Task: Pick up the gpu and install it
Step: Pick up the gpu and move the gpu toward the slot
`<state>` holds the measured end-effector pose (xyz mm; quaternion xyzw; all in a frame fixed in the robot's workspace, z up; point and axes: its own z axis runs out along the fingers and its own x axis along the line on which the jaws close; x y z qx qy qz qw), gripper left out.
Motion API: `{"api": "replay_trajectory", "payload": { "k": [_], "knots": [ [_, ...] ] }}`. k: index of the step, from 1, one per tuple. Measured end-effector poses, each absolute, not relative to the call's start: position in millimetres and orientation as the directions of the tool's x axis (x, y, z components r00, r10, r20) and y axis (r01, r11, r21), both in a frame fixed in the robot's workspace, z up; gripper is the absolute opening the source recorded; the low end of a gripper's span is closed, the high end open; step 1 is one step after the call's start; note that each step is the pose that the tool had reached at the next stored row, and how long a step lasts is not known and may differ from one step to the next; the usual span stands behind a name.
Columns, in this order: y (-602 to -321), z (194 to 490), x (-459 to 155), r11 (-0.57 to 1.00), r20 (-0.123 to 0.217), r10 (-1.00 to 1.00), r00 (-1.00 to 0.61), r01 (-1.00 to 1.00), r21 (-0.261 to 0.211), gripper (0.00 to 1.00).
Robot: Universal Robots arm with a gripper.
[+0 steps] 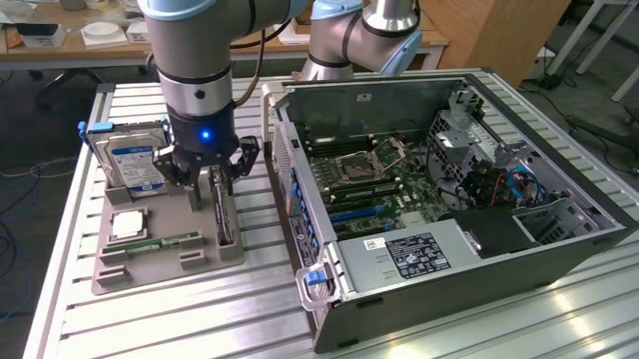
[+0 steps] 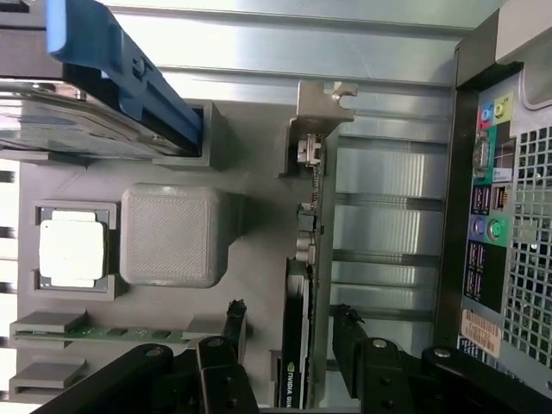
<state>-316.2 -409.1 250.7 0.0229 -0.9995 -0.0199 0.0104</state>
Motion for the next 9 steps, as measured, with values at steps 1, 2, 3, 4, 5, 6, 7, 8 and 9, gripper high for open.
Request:
{"api": "replay_trajectory", "payload": {
  "k": [1, 2, 3, 4, 5, 6, 7, 8, 9],
  "knots": [
    [-409.2, 249.5, -316.1, 0.998, 0.02, -0.043, -0.999, -0.042, 0.04, 0.53],
    [-409.2, 248.3, -316.1, 0.999, 0.019, -0.036, -0.999, -0.035, 0.04, 0.53],
    [-409.2, 247.4, -316.1, 0.999, 0.019, -0.027, -0.999, -0.026, 0.04, 0.53],
    [-409.2, 246.5, -316.0, 0.999, 0.018, -0.018, -1.0, -0.018, 0.04, 0.53],
    [-409.2, 245.6, -316.0, 0.999, 0.018, -0.011, -1.0, -0.011, 0.04, 0.53],
    [-409.3, 245.2, -316.0, 0.999, 0.018, -0.008, -1.0, -0.007, 0.04, 0.53],
    [-409.3, 245.2, -316.0, 0.999, 0.018, -0.008, -1.0, -0.007, 0.04, 0.53],
    [-409.3, 245.2, -316.0, 0.999, 0.018, -0.008, -1.0, -0.007, 0.04, 0.53],
    [-409.3, 245.1, -316.0, 0.999, 0.018, -0.008, -1.0, -0.007, 0.04, 0.53]
  ]
}}
